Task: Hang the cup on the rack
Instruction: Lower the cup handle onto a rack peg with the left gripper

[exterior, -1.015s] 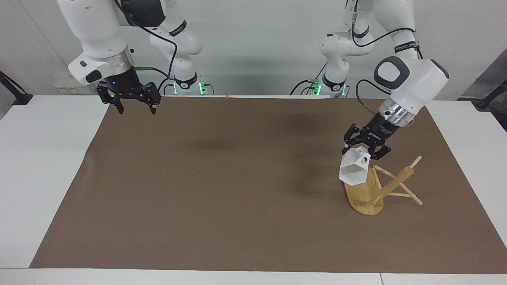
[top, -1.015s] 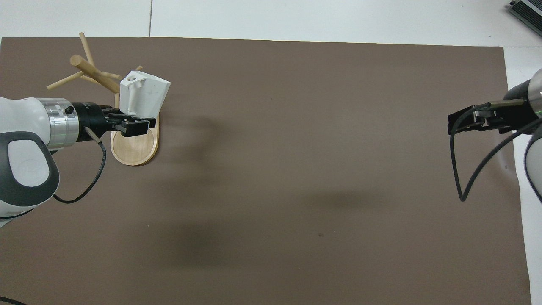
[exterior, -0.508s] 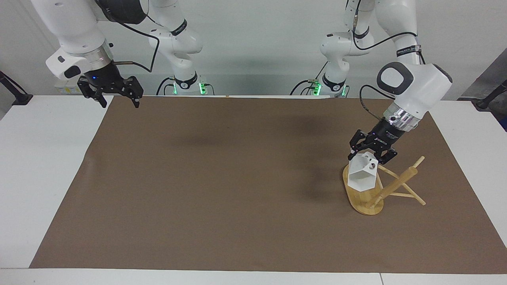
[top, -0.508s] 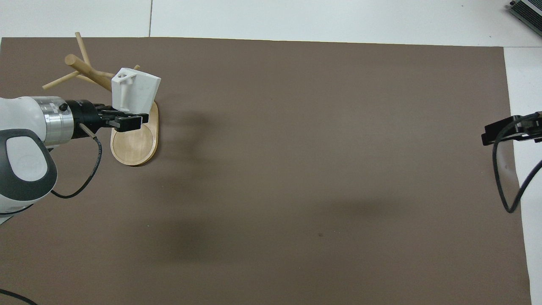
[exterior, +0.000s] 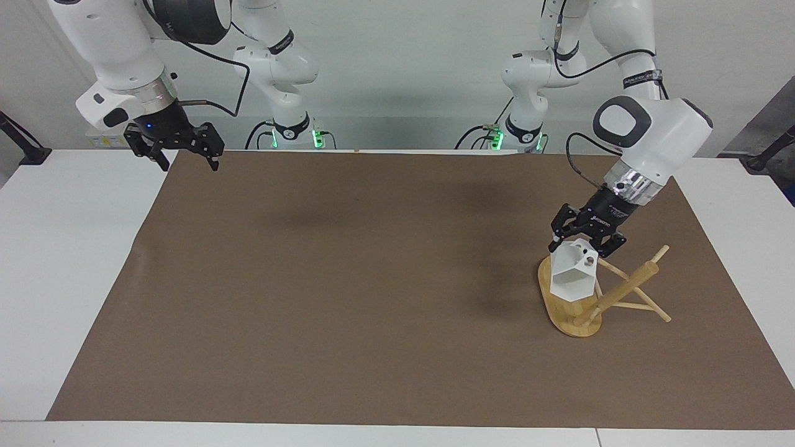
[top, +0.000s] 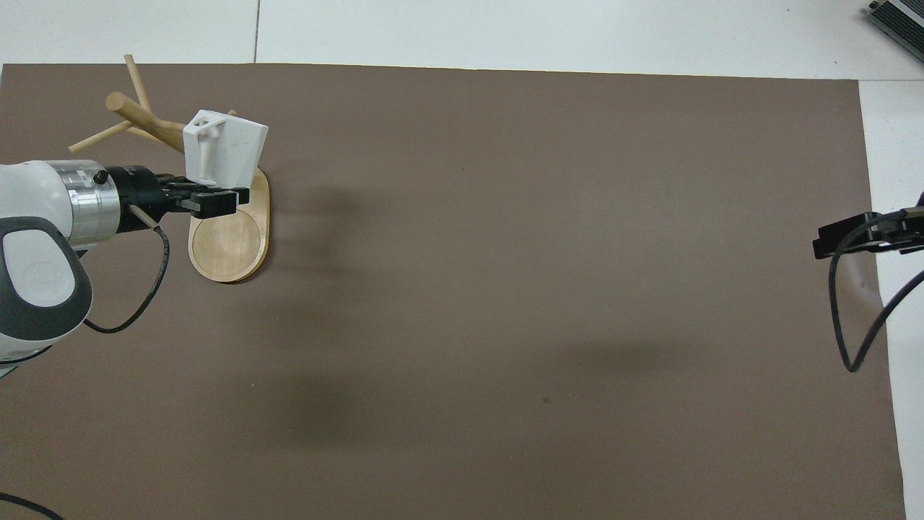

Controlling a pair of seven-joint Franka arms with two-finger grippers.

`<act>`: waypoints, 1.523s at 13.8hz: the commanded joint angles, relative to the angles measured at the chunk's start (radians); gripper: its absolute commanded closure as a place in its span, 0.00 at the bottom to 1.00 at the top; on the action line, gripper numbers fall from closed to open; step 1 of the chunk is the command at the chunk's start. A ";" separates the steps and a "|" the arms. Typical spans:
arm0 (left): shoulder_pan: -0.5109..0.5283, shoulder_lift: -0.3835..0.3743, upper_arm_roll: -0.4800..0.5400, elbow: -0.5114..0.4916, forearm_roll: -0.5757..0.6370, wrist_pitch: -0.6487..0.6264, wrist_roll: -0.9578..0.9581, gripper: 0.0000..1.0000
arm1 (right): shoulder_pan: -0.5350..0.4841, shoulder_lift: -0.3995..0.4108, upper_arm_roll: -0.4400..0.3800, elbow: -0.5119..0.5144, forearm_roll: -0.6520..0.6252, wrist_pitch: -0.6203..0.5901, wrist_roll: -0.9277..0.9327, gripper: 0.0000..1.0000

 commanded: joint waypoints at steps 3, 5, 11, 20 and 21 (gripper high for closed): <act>0.017 0.013 -0.009 0.034 0.023 -0.018 -0.055 1.00 | -0.030 -0.035 -0.006 -0.041 0.019 0.024 -0.019 0.00; 0.017 0.013 -0.009 0.027 0.023 -0.008 -0.056 1.00 | -0.034 -0.035 -0.006 -0.041 0.019 0.026 -0.016 0.00; 0.051 0.012 -0.009 0.027 0.026 -0.054 -0.036 0.98 | -0.076 -0.028 -0.006 -0.043 0.019 0.119 -0.016 0.00; 0.073 0.002 -0.007 0.086 0.130 -0.215 -0.018 0.00 | -0.027 -0.030 0.009 -0.043 0.022 0.116 -0.016 0.00; 0.073 -0.005 -0.007 0.089 0.160 -0.236 -0.017 0.00 | -0.025 -0.030 0.009 -0.043 0.022 0.113 -0.016 0.00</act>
